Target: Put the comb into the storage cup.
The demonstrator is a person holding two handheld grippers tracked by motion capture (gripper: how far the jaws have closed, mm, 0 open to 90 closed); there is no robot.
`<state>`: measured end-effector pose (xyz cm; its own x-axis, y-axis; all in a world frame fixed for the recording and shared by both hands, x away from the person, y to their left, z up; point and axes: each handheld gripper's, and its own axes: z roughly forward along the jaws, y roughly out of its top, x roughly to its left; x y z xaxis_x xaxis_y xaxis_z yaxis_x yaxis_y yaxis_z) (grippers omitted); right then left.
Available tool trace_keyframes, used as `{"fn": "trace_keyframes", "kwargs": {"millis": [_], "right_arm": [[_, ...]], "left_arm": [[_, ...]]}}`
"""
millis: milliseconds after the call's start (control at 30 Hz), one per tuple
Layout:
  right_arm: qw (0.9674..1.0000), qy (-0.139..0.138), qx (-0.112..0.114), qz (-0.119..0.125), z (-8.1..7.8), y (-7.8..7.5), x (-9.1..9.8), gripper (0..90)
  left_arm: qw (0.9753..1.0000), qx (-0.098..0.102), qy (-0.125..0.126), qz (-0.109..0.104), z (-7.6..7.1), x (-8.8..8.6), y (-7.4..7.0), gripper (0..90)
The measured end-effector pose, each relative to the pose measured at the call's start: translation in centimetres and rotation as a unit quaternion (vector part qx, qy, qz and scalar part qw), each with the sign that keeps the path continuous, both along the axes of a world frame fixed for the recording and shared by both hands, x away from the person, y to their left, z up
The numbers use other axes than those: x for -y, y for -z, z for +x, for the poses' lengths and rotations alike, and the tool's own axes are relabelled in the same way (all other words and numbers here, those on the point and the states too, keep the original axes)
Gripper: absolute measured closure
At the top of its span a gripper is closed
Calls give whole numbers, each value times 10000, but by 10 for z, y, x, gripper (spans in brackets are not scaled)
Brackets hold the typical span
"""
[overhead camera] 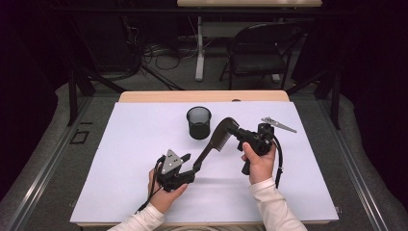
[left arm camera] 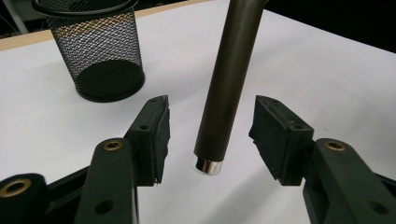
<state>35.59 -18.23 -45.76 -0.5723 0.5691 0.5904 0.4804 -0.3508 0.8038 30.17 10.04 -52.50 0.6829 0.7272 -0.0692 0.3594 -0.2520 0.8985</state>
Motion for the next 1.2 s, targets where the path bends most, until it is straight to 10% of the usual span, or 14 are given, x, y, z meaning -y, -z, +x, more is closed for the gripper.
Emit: {"fn": "trace_keyframes", "kwargs": {"millis": [867, 1200], "right_arm": [[9962, 371, 652, -450, -8, -13, 4, 870], [9918, 532, 877, -765, -9, -15, 3, 870]], "left_arm": [[9993, -176, -336, -65, 19, -19, -5, 350], [9979, 184, -616, 86, 28, -36, -11, 344]]}}
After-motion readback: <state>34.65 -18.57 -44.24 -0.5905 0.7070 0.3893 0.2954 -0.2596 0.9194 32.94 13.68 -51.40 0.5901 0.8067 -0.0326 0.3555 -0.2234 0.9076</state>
